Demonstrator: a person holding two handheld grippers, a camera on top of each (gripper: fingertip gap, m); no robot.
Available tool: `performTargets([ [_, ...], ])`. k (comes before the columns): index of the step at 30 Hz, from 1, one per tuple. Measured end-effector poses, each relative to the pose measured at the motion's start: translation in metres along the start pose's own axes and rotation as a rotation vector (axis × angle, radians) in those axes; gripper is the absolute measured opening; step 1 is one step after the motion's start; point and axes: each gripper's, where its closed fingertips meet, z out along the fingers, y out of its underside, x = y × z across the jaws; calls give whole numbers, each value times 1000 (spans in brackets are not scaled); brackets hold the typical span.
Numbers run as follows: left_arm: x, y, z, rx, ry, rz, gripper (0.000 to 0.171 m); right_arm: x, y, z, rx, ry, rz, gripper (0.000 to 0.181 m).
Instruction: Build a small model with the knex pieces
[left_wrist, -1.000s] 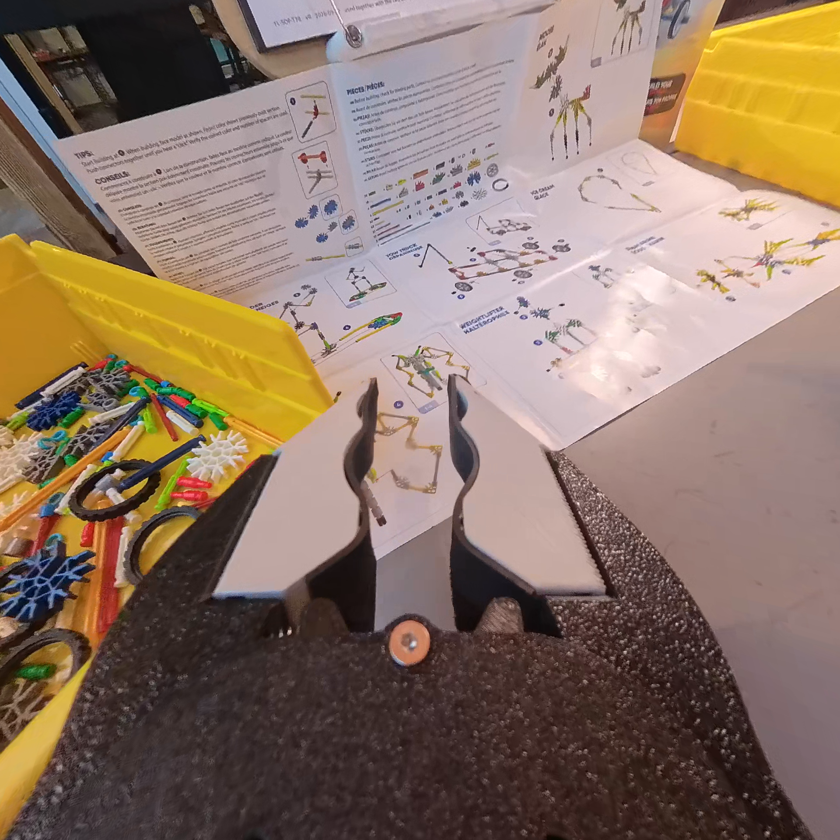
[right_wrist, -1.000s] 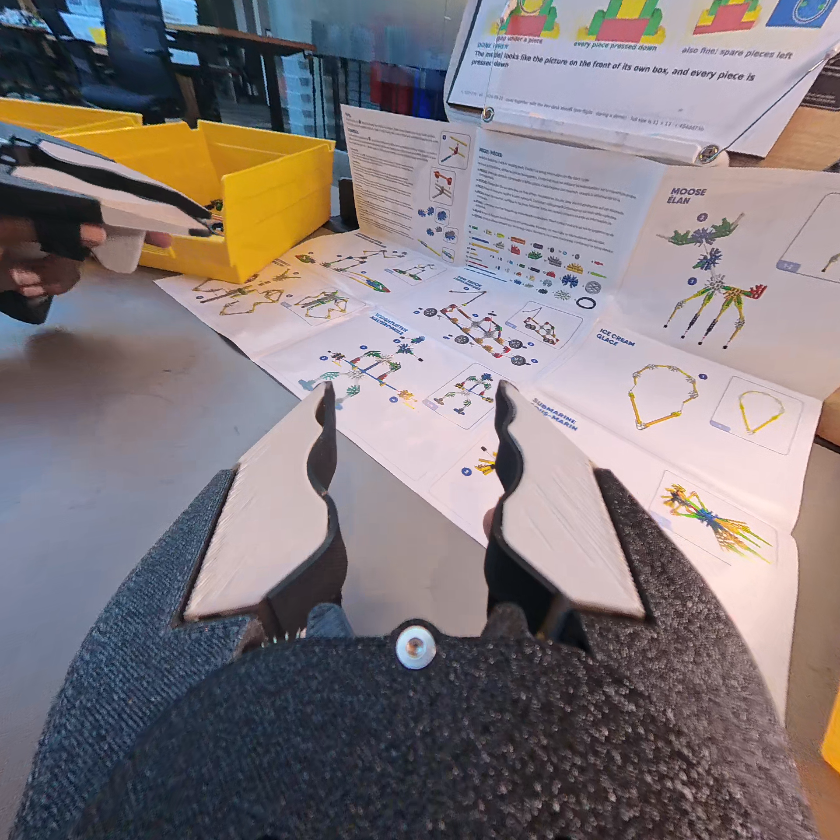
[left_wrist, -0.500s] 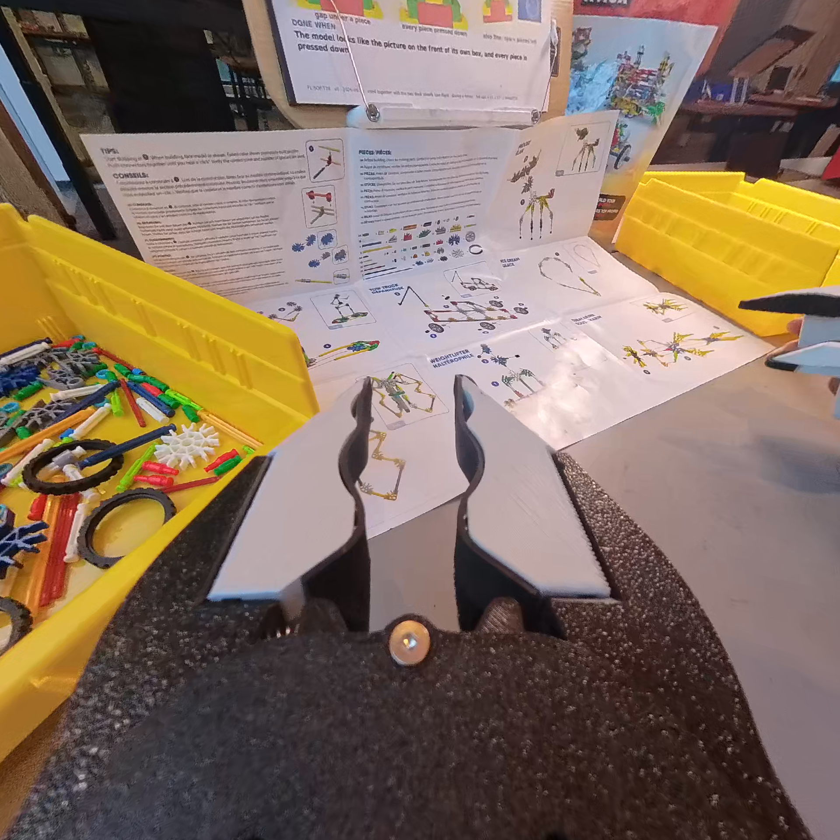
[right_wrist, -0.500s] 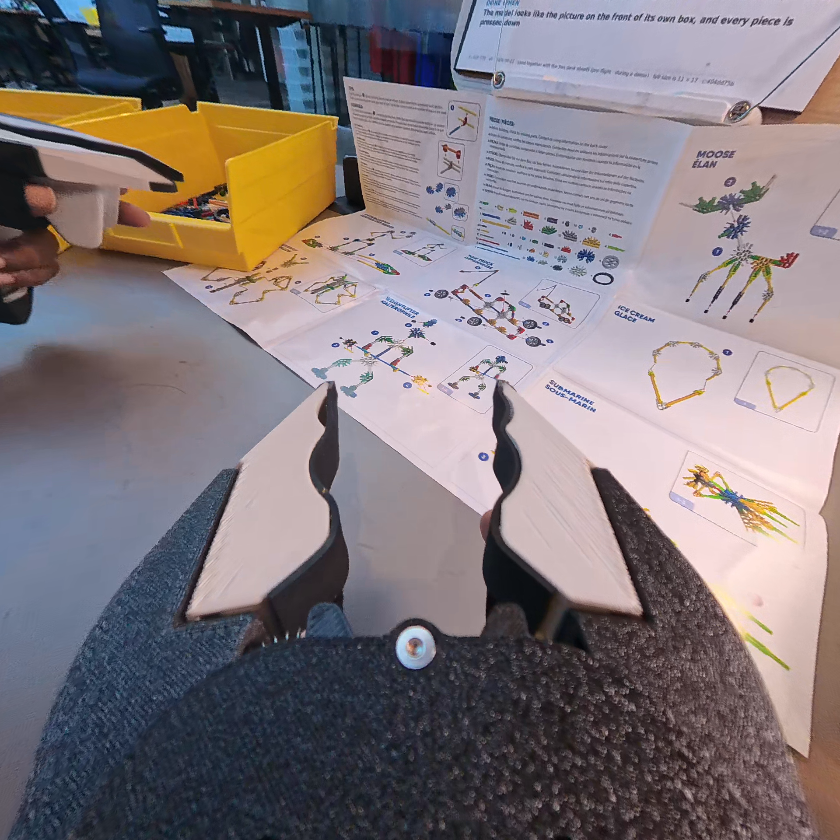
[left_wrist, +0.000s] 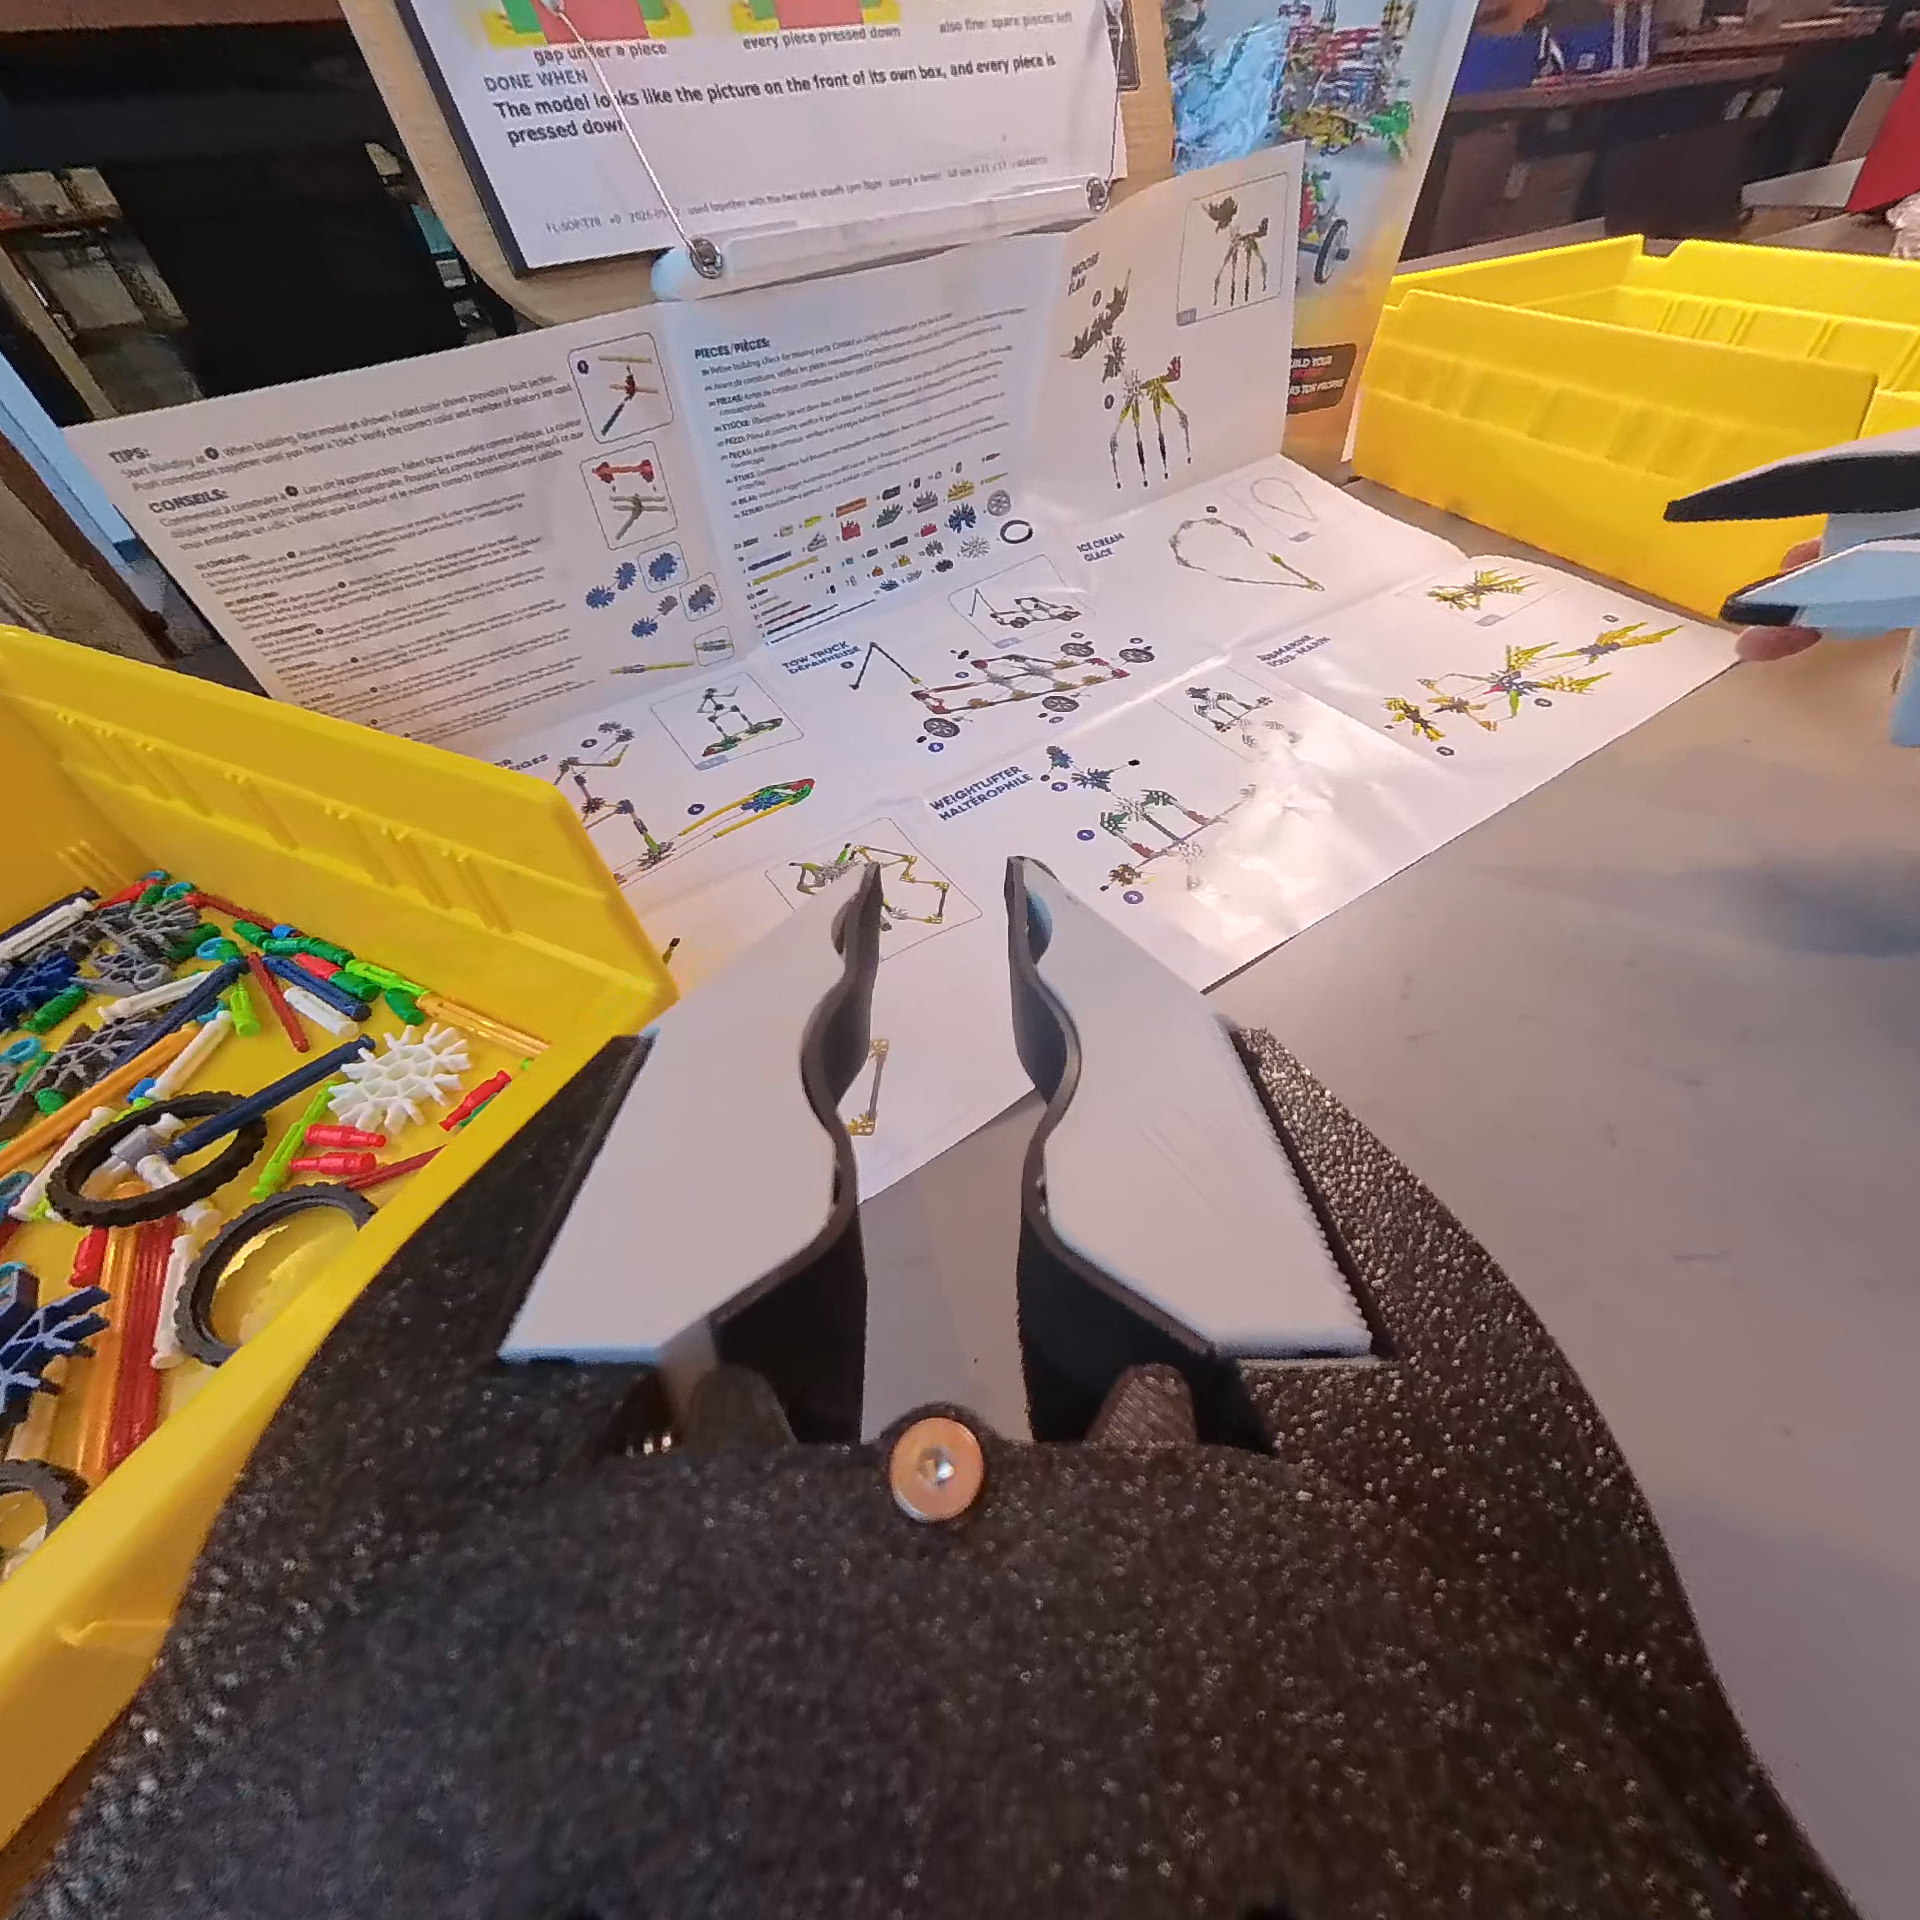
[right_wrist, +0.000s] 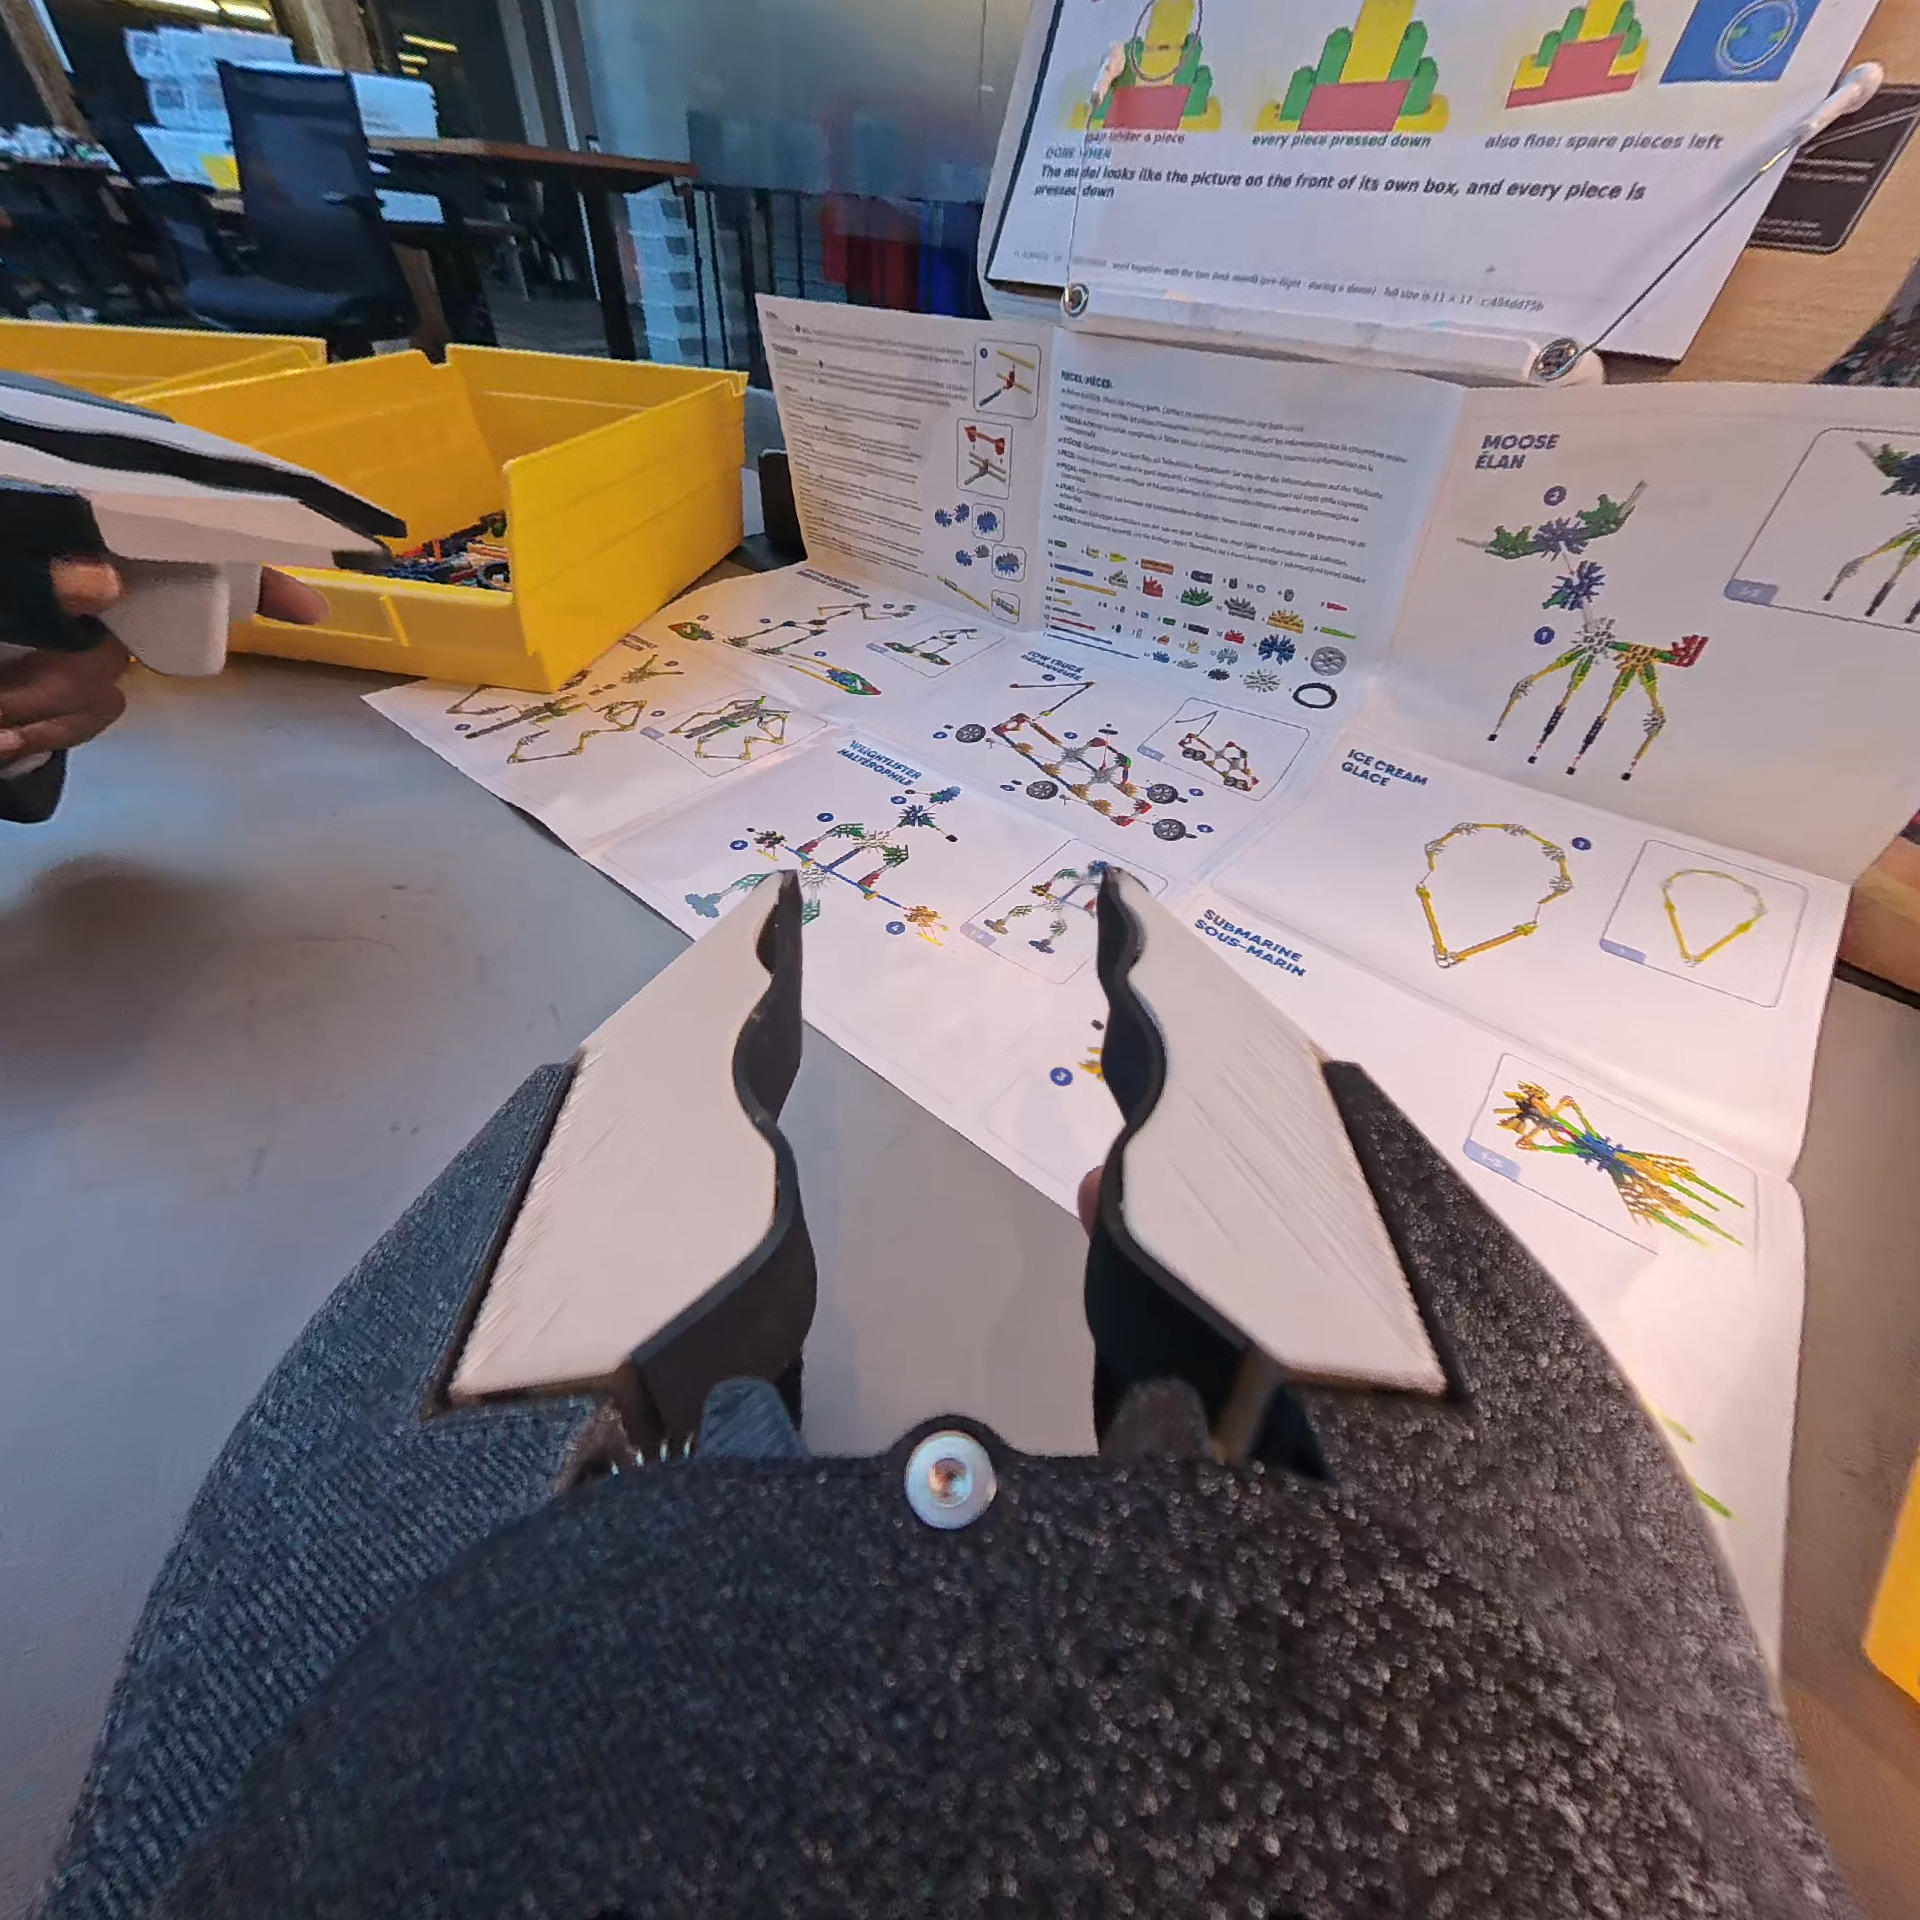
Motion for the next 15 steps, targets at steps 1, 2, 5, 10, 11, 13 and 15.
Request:
performTargets([
  [1, 0, 1, 1, -2, -3, 1, 22, 2, -2, -2, 9, 11, 3, 58],
  [2, 0, 2, 1, -6, -4, -1, 22, 4, -5, -4, 18, 20, 11, 58],
  [5, -3, 8, 4, -24, 3, -34, 26, 10, -9, -7, 36, 40, 41, 53],
  [10, 2, 11, 4, -31, 86, -155, 33, 12, -3, -7, 14, 53, 61, 44],
  [11, 4, 10, 4, -27, 100, -167, 33, 12, -3, -7, 12, 52, 59, 43],
  [13, 6, 11, 5, -27, 107, -160, 34, 12, -1, -7, 8, 63, 47, 40],
  [15, 8, 11, 5, -31, 104, -136, 34, 14, 1, -7, 2, 72, 36, 38],
])
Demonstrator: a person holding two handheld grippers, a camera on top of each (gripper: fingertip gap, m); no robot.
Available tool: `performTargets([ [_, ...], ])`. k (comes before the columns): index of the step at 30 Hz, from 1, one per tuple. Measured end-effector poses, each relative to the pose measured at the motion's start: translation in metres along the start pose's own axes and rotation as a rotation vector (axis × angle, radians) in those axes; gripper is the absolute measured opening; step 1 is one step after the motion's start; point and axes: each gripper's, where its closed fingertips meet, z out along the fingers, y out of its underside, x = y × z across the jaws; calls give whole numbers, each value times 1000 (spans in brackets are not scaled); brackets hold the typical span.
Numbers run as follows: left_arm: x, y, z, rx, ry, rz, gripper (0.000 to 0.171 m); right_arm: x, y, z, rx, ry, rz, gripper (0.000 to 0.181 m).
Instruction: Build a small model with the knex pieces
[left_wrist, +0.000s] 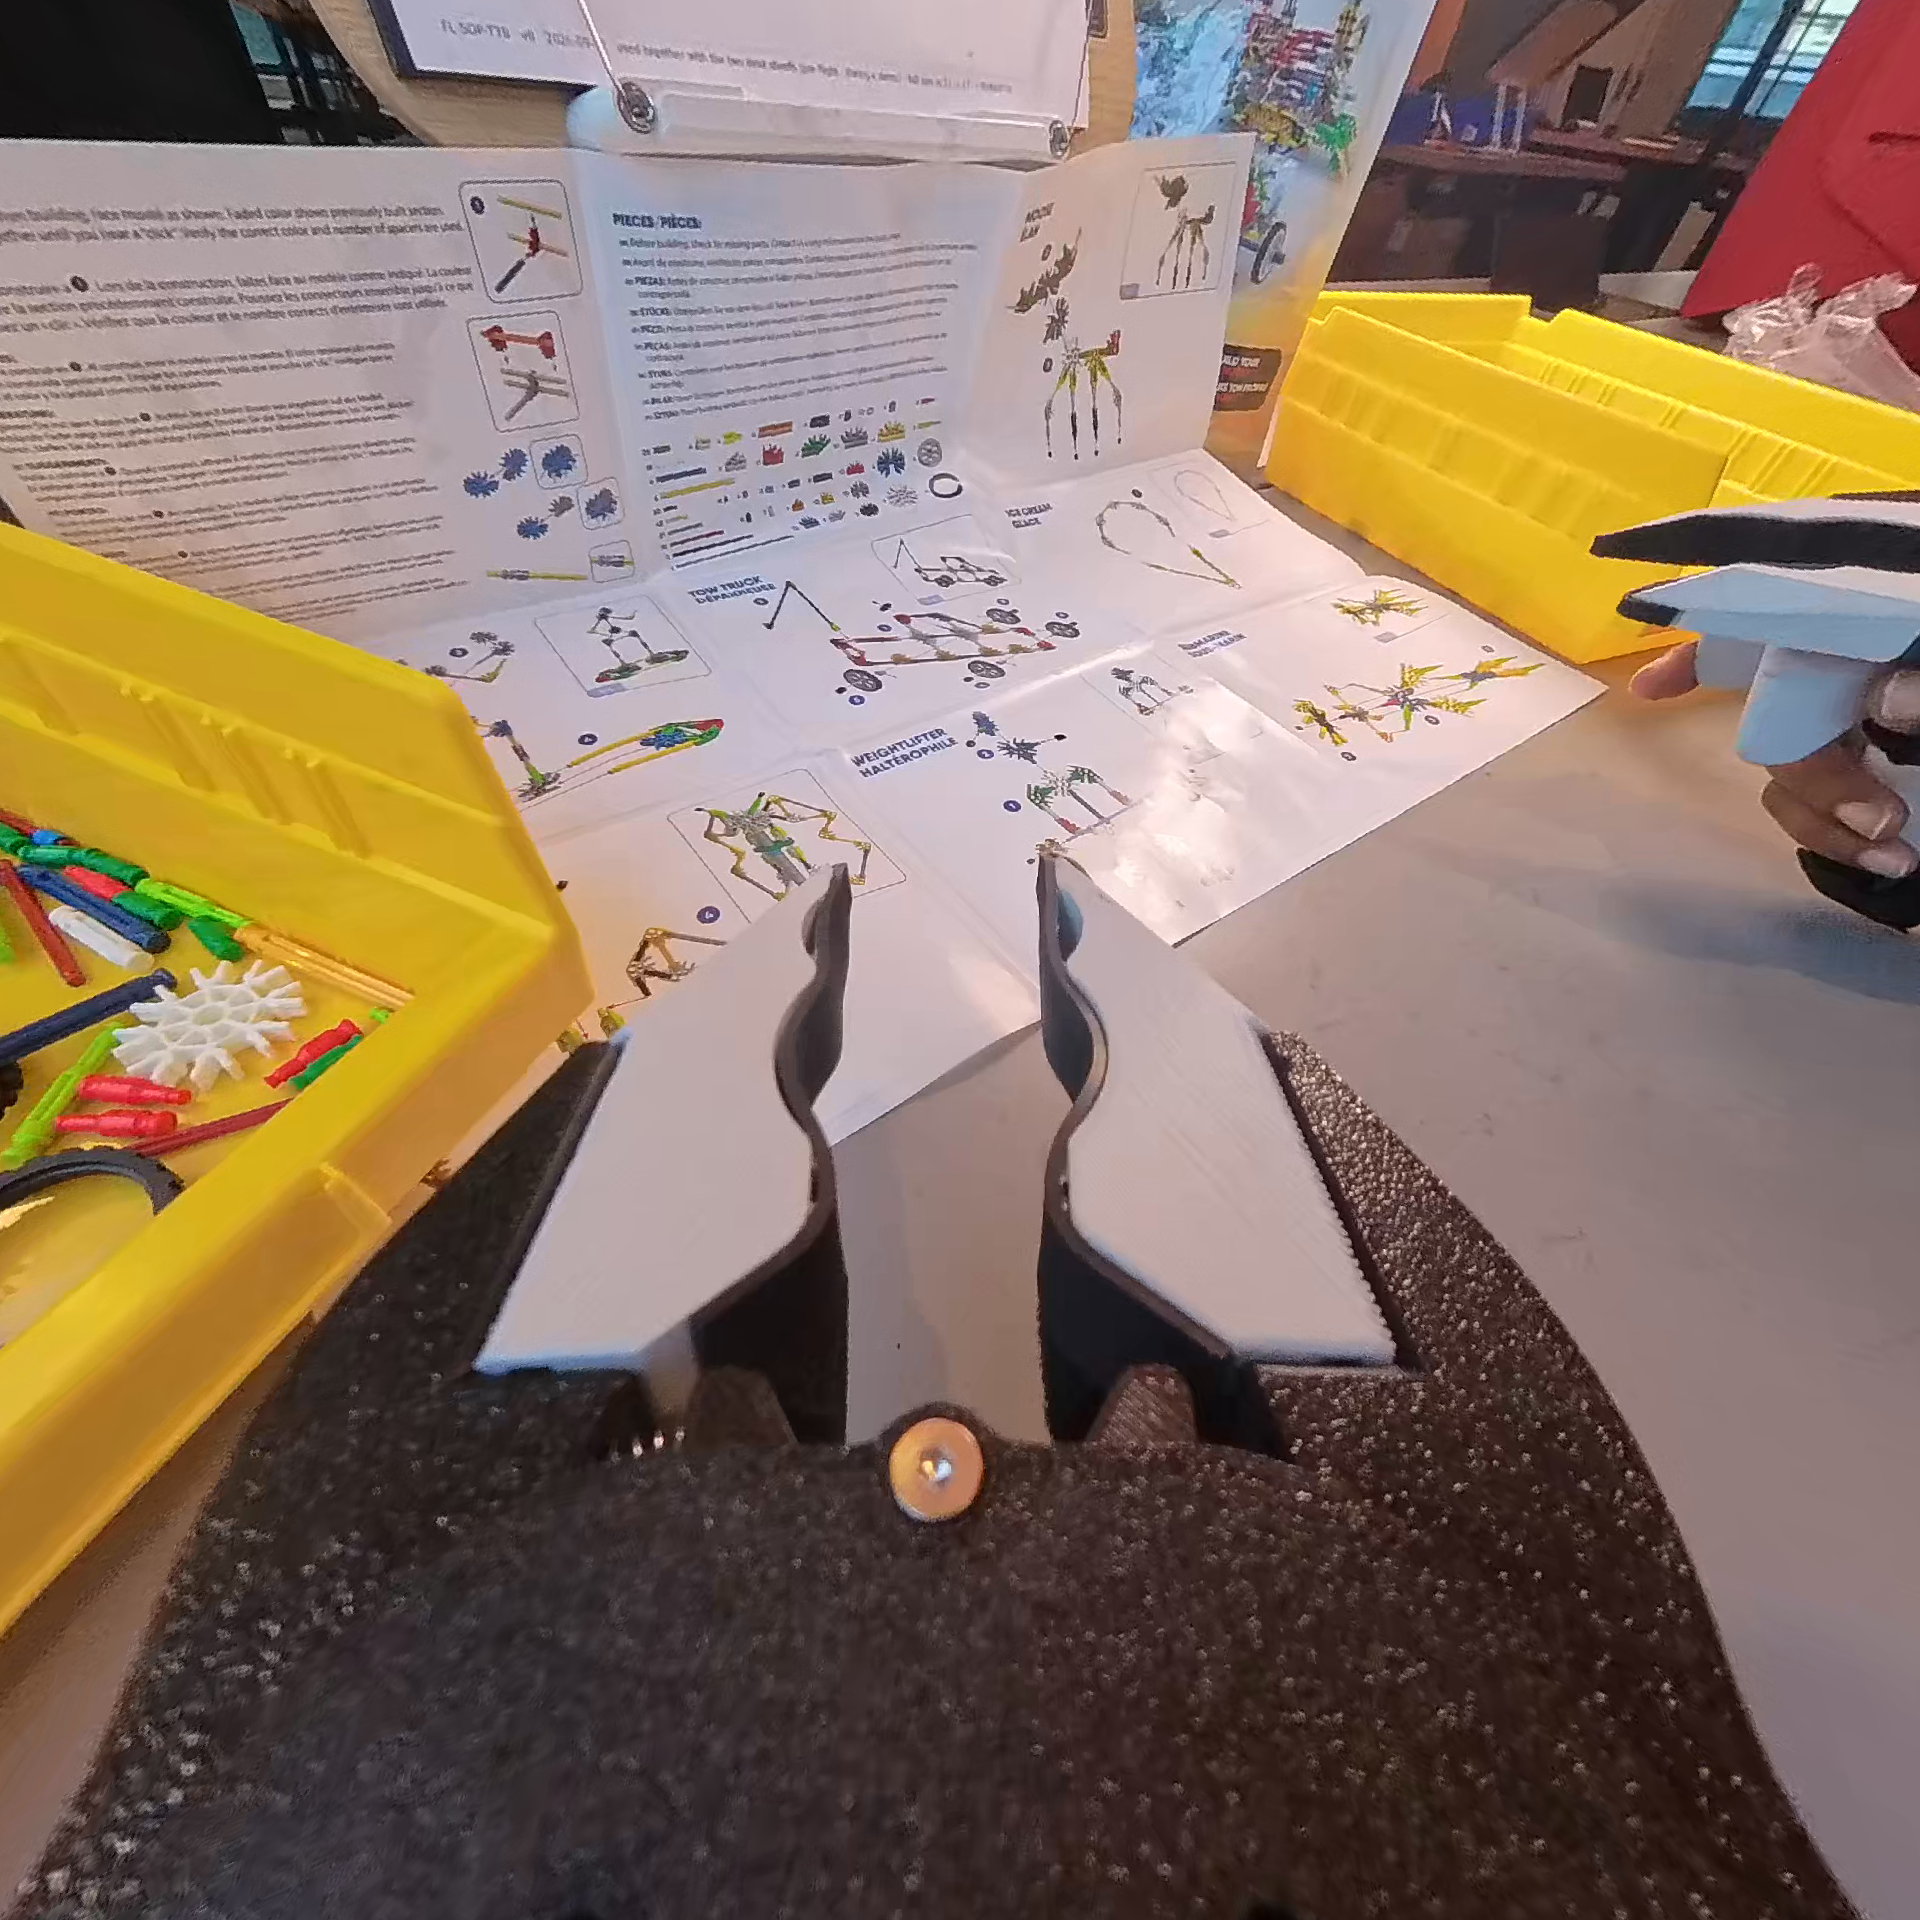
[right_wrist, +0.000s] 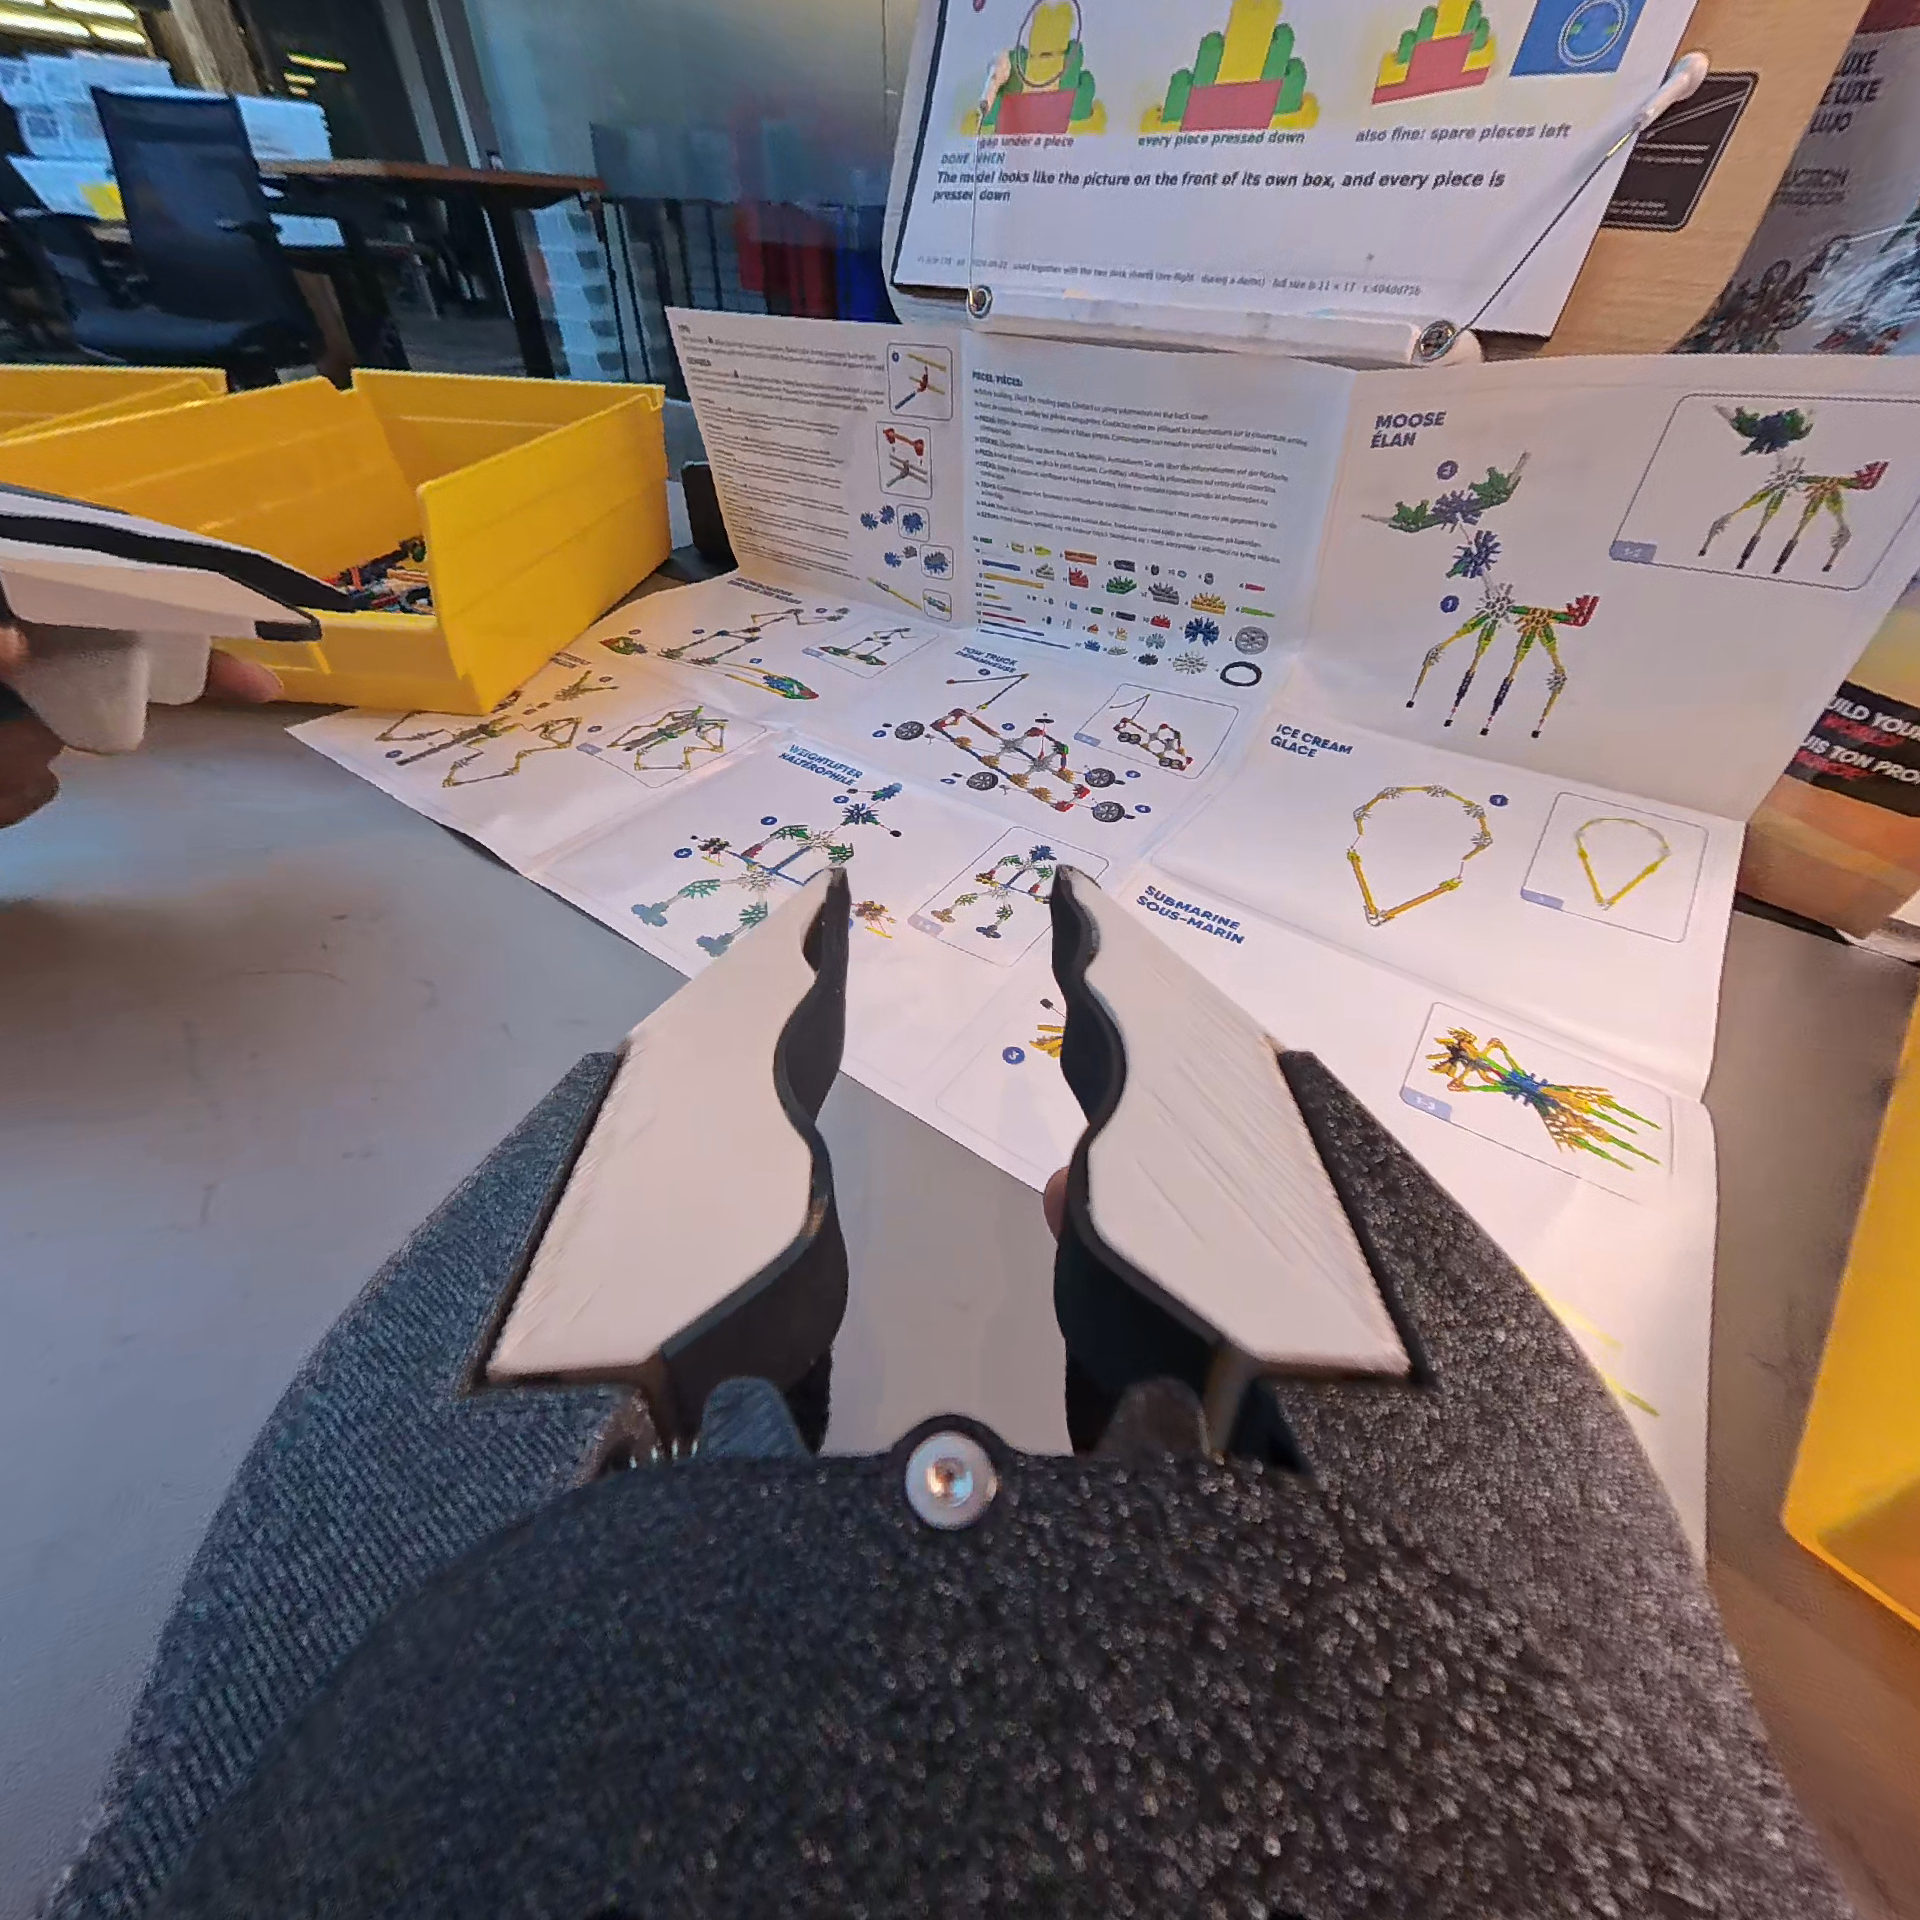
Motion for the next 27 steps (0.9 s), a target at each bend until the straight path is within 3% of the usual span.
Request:
performTargets([
  [11, -11, -2, -2, 13, -86, 13, 29, 2, 9, 5, -34, 21, 3, 36],
  [19, -22, 17, 3, -113, -147, 35, 66, 12, 12, 3, -78, 75, -16, 76],
  [27, -17, 18, 6, -113, -137, 58, 71, 7, 12, 4, -80, 63, -41, 81],
])
